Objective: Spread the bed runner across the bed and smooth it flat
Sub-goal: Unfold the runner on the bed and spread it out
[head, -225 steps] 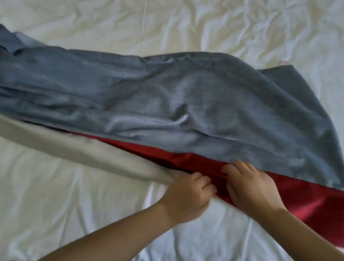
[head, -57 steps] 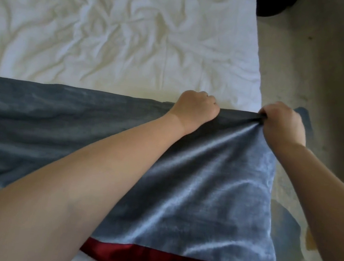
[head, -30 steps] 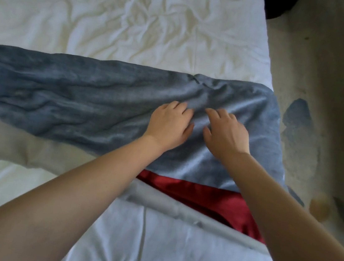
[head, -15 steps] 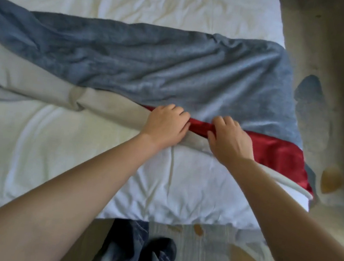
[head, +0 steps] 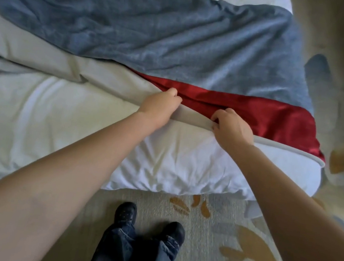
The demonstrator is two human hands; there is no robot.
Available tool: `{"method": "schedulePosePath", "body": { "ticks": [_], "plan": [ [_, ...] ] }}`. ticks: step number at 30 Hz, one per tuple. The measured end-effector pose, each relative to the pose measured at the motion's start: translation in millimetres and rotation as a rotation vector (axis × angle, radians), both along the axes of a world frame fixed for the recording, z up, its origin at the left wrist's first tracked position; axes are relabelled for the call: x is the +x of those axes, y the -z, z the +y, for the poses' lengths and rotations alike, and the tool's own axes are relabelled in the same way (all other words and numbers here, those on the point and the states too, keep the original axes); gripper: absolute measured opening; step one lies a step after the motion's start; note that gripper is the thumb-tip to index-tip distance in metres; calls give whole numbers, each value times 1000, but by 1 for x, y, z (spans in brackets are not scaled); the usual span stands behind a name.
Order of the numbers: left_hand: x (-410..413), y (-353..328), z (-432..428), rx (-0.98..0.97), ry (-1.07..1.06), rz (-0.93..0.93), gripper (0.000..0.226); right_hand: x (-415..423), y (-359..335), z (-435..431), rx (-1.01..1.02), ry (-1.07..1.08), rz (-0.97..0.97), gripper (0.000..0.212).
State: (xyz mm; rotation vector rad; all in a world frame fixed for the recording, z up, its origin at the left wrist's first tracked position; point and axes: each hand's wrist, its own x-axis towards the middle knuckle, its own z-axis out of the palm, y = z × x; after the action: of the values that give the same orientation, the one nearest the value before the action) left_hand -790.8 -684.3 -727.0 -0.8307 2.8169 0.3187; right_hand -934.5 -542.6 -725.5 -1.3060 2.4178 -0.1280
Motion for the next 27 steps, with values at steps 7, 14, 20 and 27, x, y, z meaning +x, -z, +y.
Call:
{"method": "schedulePosePath", "body": {
  "ticks": [7, 14, 20, 27],
  "plan": [
    [-15, -6, -11, -227, 147, -86, 15, 4, 4, -9, 80, -25, 163, 24],
    [40, -12, 25, -108, 220, 53, 2, 20, -4, 31, -27, -272, 225, 30],
    [74, -6, 69, -51, 245, 17, 25, 33, 2, 72, 48, -373, 56, 18],
    [28, -6, 95, -15, 244, 159, 12, -12, -12, 95, -75, -257, 235, 26]
  ]
}}
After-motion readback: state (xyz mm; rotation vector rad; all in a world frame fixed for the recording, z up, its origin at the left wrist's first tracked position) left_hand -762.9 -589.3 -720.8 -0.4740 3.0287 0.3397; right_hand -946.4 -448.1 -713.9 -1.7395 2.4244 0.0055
